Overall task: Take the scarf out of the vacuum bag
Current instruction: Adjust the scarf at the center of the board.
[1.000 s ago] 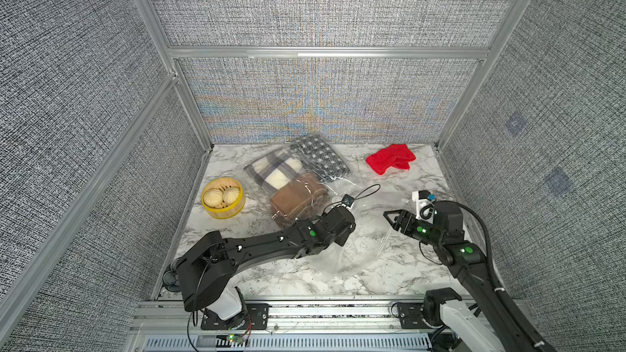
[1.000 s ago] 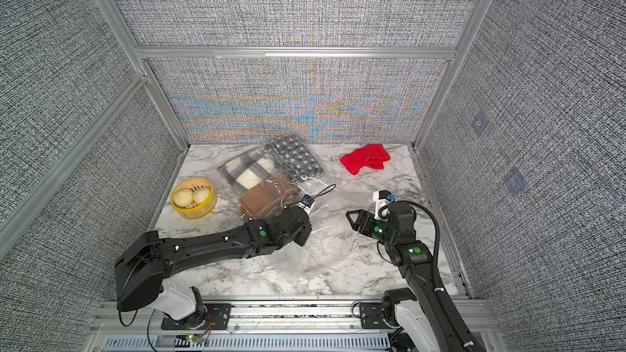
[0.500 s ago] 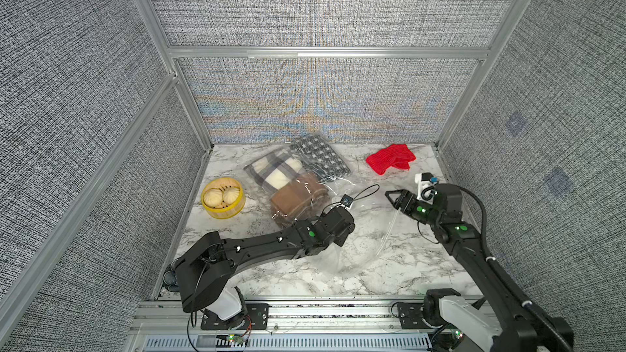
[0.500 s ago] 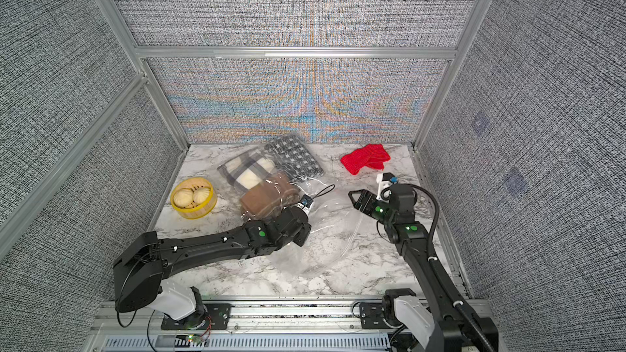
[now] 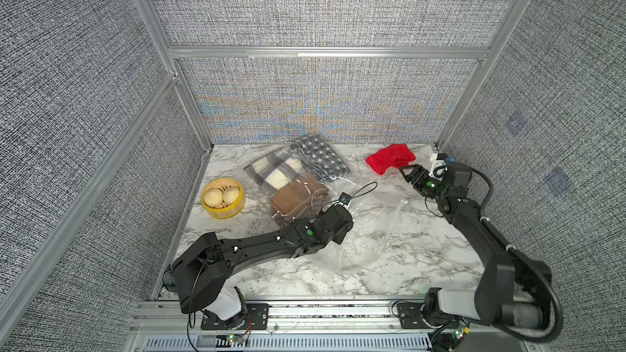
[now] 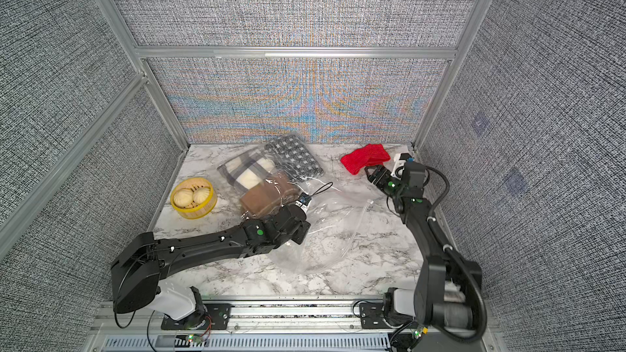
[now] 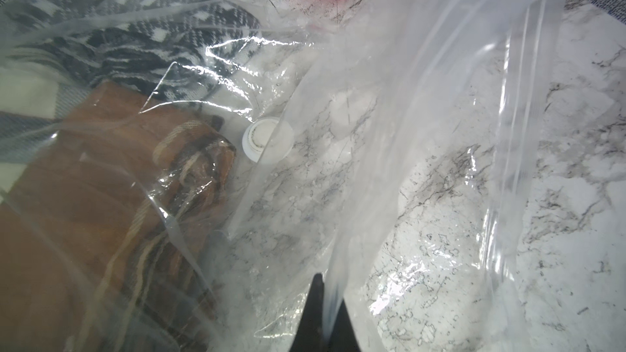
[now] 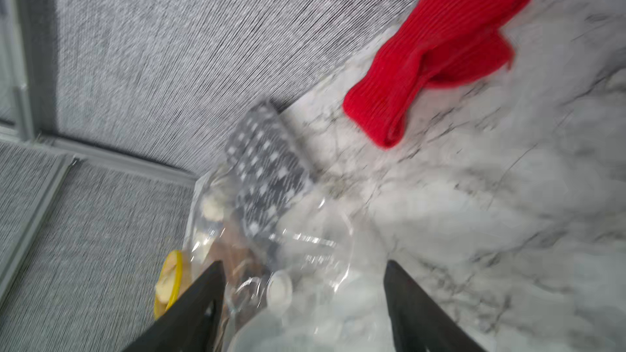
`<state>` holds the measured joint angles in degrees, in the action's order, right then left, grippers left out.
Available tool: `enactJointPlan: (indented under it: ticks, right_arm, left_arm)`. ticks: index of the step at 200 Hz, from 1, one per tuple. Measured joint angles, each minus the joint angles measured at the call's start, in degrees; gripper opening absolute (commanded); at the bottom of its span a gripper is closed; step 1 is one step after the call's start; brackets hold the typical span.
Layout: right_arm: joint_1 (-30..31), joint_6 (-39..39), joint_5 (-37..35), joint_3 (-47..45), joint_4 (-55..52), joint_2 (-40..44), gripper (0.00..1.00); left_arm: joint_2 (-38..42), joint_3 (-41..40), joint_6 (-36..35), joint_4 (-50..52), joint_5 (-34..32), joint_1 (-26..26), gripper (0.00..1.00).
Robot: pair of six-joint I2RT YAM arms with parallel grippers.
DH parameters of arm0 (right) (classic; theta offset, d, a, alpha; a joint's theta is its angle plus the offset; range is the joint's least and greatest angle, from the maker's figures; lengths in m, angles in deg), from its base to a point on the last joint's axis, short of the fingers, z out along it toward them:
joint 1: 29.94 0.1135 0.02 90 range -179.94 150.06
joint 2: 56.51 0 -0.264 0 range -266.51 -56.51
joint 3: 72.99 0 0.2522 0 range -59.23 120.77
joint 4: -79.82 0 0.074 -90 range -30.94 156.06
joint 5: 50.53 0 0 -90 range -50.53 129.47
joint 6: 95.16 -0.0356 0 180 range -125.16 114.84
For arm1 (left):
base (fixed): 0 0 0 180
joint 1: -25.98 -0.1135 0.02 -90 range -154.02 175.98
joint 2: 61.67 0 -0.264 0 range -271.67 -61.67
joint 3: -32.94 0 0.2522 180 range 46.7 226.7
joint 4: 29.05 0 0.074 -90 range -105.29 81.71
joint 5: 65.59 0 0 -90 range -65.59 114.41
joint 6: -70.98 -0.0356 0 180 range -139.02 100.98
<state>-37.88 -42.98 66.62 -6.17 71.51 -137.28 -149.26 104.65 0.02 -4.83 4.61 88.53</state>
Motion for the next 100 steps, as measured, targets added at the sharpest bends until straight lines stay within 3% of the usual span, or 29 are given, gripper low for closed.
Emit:
enactJointPlan:
  ticks: [61,100]
  right_arm:
    - [-3.06,-1.27,-7.89,32.76,-1.22,-32.94,0.72]
    - [-4.44,0.52,-11.39,46.29,-5.03,-44.81,0.74]
  left_arm:
    - [-0.72,1.20,-0.57,0.28,0.11,-0.55,0.02]
    - [-2.47,1.14,-1.01,-1.86,2.03,-0.66,0.00]
